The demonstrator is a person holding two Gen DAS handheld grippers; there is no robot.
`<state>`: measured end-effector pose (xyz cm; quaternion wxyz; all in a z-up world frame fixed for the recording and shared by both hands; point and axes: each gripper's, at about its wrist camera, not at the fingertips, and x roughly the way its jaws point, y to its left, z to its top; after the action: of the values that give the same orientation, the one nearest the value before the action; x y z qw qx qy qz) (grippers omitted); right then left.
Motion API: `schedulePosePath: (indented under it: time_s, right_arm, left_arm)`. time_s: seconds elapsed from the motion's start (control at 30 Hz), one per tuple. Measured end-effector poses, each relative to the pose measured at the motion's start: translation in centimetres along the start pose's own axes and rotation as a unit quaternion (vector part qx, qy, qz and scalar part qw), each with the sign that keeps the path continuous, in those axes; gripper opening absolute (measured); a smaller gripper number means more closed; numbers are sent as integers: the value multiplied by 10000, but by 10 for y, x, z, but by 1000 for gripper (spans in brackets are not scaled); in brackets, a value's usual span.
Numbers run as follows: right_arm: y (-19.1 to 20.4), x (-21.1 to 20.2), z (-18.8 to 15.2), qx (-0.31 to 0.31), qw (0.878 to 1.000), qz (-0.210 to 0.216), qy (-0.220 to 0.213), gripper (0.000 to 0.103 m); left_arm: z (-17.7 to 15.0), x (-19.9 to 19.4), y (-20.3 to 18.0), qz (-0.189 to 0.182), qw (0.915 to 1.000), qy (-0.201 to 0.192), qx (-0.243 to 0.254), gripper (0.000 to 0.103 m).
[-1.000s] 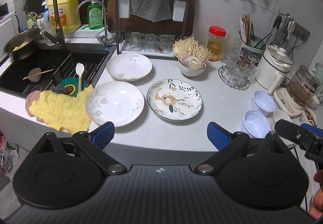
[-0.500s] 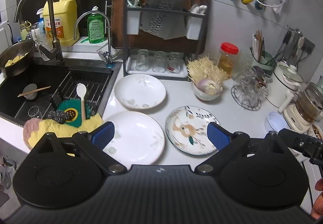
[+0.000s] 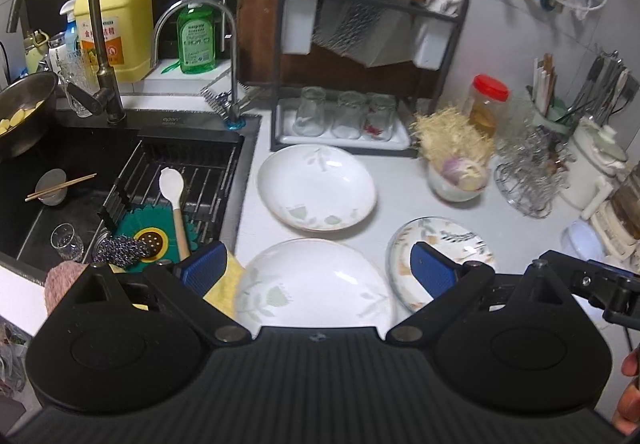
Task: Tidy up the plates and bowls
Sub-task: 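Move both grippers toward the rim of the white leaf-pattern plate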
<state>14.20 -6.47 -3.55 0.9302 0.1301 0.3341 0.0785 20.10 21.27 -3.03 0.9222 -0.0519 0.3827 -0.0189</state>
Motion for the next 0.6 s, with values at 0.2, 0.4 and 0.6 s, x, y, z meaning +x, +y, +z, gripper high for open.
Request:
schedulePosePath:
  time_s: [0.2, 0.4, 0.6]
  right_arm:
    - [17, 40, -2, 135, 9997, 20, 213, 89]
    - [26, 78, -10, 183, 9978, -29, 629, 79]
    - [28, 107, -29, 233, 9949, -70, 974, 67]
  left_arm:
    - [6, 28, 26, 194, 9984, 64, 529, 100]
    - [5, 66, 54, -169, 9983, 467, 308, 100]
    - [-4, 109, 77, -348, 9960, 824, -7, 99]
